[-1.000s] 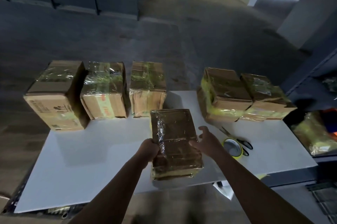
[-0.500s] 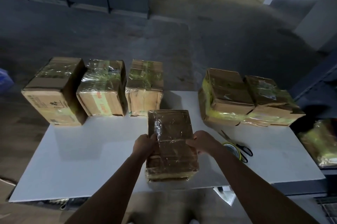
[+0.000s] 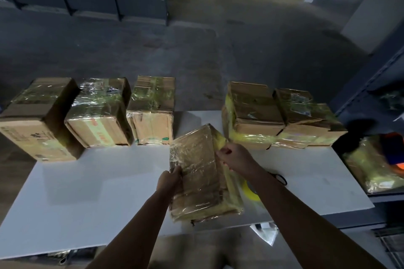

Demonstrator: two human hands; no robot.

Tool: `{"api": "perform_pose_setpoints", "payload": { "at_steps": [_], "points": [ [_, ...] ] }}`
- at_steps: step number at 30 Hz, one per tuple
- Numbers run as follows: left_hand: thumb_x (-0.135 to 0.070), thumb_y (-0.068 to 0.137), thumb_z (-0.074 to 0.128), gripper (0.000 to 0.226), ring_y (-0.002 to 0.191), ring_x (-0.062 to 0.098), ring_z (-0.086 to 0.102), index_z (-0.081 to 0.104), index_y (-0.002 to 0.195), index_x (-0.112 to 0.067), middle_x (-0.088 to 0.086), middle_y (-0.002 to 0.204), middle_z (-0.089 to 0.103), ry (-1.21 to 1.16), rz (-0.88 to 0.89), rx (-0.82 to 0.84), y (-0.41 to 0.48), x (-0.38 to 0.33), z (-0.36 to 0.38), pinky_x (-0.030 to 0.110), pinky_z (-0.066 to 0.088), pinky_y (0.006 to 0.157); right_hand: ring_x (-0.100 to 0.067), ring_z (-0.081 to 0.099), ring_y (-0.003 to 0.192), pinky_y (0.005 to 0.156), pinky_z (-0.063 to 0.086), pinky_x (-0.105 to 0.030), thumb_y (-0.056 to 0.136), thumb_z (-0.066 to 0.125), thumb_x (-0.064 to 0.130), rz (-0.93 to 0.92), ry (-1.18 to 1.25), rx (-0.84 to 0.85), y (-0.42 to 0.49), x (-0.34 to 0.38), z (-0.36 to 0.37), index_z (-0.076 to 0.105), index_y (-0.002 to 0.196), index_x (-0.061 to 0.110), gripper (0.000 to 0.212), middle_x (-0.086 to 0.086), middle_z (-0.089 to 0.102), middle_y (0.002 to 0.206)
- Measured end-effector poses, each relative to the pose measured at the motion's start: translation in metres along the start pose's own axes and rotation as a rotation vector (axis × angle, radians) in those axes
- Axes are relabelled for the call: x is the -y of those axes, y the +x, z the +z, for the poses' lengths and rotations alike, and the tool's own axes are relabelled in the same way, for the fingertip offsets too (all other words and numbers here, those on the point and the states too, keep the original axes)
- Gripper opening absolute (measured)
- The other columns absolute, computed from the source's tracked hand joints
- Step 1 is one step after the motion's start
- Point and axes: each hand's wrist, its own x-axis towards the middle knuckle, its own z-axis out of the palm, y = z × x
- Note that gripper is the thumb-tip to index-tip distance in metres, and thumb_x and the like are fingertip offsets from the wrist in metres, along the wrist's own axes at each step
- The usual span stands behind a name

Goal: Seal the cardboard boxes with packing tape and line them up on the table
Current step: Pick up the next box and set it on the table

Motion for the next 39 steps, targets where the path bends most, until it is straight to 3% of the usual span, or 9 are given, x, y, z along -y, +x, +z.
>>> {"api": "perform_pose_setpoints", "payload": {
  "at_steps": [4, 7, 9, 12, 15, 18, 25, 32, 39],
  "points": [
    [-0.03, 0.088, 0.064, 0.039, 0.103, 0.036, 0.056, 0.053, 0.115, -0.003, 0.016, 0.11, 0.056, 0.266, 0.196, -0.258, -0.003, -0.003, -0.011, 0.039, 0.045, 0.084, -0.021, 0.055, 0.11, 0.084, 0.041, -0.028, 0.081, 0.069, 0.048, 0.052, -0.041, -0.028, 0.004, -0.001, 0.012, 0.051, 0.127, 0.009, 0.063, -0.005, 0.057, 0.123],
    [-0.03, 0.09, 0.063, 0.03, 0.093, 0.024, 0.062, 0.066, 0.11, -0.008, 0.01, 0.112, 0.064, 0.418, 0.368, -0.199, 0.003, -0.001, -0.016, 0.035, 0.053, 0.08, -0.028, 0.039, 0.134, 0.106, 0.037, -0.039, 0.071, 0.067, 0.069, 0.147, -0.016, 0.024, 0.007, -0.003, 0.023, 0.028, 0.148, 0.014, 0.102, -0.008, 0.04, 0.147],
    [-0.028, 0.096, 0.053, 0.029, 0.09, 0.021, 0.065, 0.07, 0.106, -0.006, 0.01, 0.109, 0.068, 0.516, 0.391, -0.142, 0.002, -0.005, -0.019, 0.031, 0.054, 0.078, -0.03, 0.037, 0.136, 0.106, 0.035, -0.036, 0.069, 0.063, 0.074, 0.186, 0.038, 0.101, 0.006, -0.001, 0.027, 0.017, 0.152, 0.018, 0.111, -0.008, 0.036, 0.15],
    [-0.029, 0.103, 0.037, 0.041, 0.102, 0.025, 0.063, 0.065, 0.111, 0.0, 0.013, 0.114, 0.066, 0.604, 0.354, 0.003, -0.006, -0.015, -0.023, 0.033, 0.051, 0.09, -0.028, 0.052, 0.123, 0.1, 0.042, -0.036, 0.075, 0.067, 0.062, 0.115, 0.05, 0.133, 0.006, 0.0, 0.03, 0.027, 0.147, 0.017, 0.093, -0.006, 0.052, 0.136],
    [-0.047, 0.102, 0.031, 0.058, 0.113, 0.03, 0.058, 0.057, 0.122, 0.001, 0.016, 0.127, 0.06, 0.354, 0.213, 0.17, -0.013, -0.022, -0.031, 0.042, 0.046, 0.101, -0.025, 0.057, 0.111, 0.09, 0.046, -0.036, 0.077, 0.07, 0.051, 0.058, 0.019, 0.084, 0.006, 0.0, 0.032, 0.039, 0.134, 0.018, 0.073, 0.001, 0.057, 0.122],
    [-0.061, 0.097, 0.028, 0.066, 0.117, 0.029, 0.055, 0.053, 0.128, -0.008, 0.012, 0.131, 0.056, 0.078, 0.108, 0.251, -0.023, -0.026, -0.037, 0.038, 0.041, 0.099, -0.027, 0.053, 0.119, 0.09, 0.045, -0.034, 0.081, 0.072, 0.042, 0.088, 0.028, 0.044, 0.006, 0.001, 0.039, 0.031, 0.14, 0.015, 0.078, -0.006, 0.051, 0.135],
    [-0.072, 0.087, 0.032, 0.066, 0.107, 0.023, 0.056, 0.055, 0.118, -0.019, 0.007, 0.129, 0.059, 0.004, 0.145, 0.274, -0.027, -0.023, -0.041, 0.038, 0.042, 0.096, -0.027, 0.053, 0.121, 0.097, 0.046, -0.038, 0.079, 0.076, 0.037, 0.093, 0.05, -0.021, 0.01, 0.001, 0.042, 0.032, 0.142, 0.012, 0.081, -0.01, 0.051, 0.138],
    [-0.05, 0.091, 0.055, 0.046, 0.069, 0.013, 0.062, 0.061, 0.072, -0.009, 0.002, 0.072, 0.064, 0.075, 0.277, 0.21, -0.032, -0.029, -0.037, 0.023, 0.049, 0.063, -0.027, 0.059, 0.108, 0.088, 0.047, -0.033, 0.082, 0.075, 0.026, 0.025, -0.005, -0.123, 0.01, 0.003, 0.038, 0.045, 0.133, 0.009, 0.062, -0.011, 0.062, 0.121],
    [-0.025, 0.089, 0.063, 0.027, 0.086, 0.029, 0.069, 0.067, 0.094, 0.001, 0.015, 0.091, 0.071, 0.048, 0.24, 0.197, -0.027, -0.03, -0.033, 0.038, 0.057, 0.076, -0.021, 0.062, 0.072, 0.069, 0.053, -0.036, 0.083, 0.07, 0.01, 0.041, 0.072, -0.158, 0.011, -0.005, 0.024, 0.055, 0.124, 0.006, 0.044, -0.003, 0.063, 0.08]
  ]
}}
